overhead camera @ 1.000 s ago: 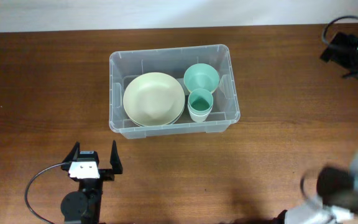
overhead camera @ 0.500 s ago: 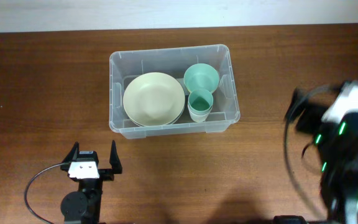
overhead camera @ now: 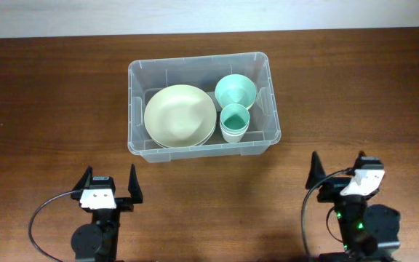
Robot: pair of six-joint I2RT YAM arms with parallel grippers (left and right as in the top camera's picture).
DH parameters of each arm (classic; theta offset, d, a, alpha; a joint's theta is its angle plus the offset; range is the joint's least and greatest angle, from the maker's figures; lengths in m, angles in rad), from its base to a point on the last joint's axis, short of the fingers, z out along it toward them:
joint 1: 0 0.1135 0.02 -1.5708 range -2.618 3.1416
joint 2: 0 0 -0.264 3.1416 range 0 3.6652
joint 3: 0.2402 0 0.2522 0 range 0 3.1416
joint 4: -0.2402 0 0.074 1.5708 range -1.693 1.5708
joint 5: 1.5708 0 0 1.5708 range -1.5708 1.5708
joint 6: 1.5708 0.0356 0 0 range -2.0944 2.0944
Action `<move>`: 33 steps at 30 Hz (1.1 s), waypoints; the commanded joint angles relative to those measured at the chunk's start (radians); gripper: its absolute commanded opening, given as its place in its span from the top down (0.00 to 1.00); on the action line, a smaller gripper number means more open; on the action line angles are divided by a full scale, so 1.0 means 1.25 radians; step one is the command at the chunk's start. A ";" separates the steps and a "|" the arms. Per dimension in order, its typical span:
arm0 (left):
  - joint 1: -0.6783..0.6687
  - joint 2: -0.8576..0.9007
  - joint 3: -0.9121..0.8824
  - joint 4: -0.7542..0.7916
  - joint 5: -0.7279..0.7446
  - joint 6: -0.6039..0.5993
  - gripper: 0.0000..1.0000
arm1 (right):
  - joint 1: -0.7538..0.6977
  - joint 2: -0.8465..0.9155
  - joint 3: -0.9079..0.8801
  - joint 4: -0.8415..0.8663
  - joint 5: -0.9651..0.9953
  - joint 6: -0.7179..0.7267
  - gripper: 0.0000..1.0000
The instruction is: Pack container
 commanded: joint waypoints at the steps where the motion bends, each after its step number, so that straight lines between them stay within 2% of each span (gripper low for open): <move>1: -0.003 -0.005 -0.003 -0.004 -0.002 -0.005 0.01 | 0.009 -0.056 -0.060 0.027 -0.057 -0.068 0.01; 9: -0.003 -0.005 -0.003 -0.004 -0.002 -0.005 0.01 | 0.009 -0.168 -0.149 0.078 -0.066 -0.068 0.01; 23: -0.003 -0.005 -0.003 -0.004 -0.002 -0.005 0.00 | 0.008 -0.166 -0.271 0.286 -0.069 -0.074 0.01; 28: -0.003 -0.005 -0.003 -0.004 -0.002 -0.005 0.00 | 0.008 -0.166 -0.271 0.294 -0.069 -0.074 0.01; 33: -0.003 -0.005 -0.003 -0.004 -0.002 -0.005 0.01 | 0.008 -0.166 -0.271 0.225 -0.069 -0.073 0.01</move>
